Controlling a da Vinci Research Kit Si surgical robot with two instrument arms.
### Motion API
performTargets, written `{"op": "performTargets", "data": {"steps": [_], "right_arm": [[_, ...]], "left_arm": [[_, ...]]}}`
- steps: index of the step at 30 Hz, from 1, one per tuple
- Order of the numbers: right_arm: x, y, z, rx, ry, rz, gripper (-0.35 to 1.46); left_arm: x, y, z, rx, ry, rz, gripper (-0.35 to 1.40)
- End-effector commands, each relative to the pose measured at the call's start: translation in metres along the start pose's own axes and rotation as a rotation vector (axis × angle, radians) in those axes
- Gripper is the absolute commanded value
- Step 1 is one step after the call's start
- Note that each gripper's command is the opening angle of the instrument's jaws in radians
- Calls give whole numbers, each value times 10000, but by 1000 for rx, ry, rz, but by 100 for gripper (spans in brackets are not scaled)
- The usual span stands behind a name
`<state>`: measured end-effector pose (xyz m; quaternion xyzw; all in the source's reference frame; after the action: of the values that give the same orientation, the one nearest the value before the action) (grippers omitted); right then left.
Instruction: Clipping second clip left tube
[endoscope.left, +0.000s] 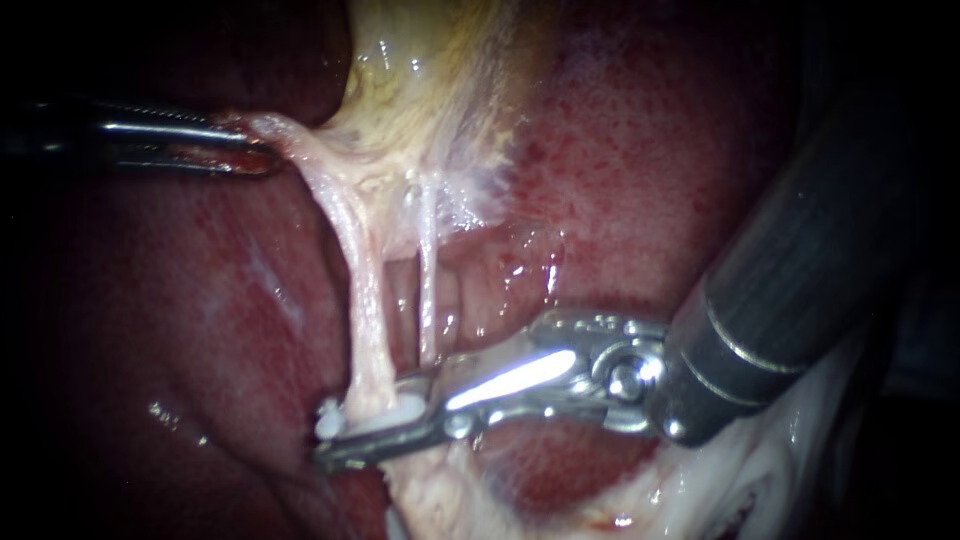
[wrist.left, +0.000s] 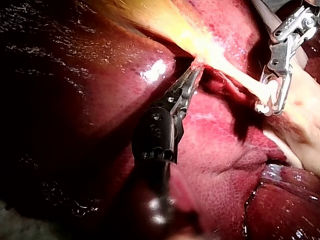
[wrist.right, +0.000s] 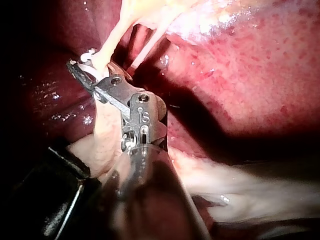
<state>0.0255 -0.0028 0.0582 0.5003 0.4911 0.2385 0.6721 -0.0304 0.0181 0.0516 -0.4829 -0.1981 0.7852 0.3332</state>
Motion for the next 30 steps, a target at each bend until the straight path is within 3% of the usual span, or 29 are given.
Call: {"op": "performTargets", "data": {"steps": [1,11,30], "right_arm": [[0,0,0,-2,1,-1,-3],[1,-1,2,-2,3,17,-35],[1,-6,4,-1,6,63,-35]], "left_arm": [[0,0,0,0,0,0,-35],[0,0,0,0,0,0,-35],[0,0,1,0,0,0,-35]]}}
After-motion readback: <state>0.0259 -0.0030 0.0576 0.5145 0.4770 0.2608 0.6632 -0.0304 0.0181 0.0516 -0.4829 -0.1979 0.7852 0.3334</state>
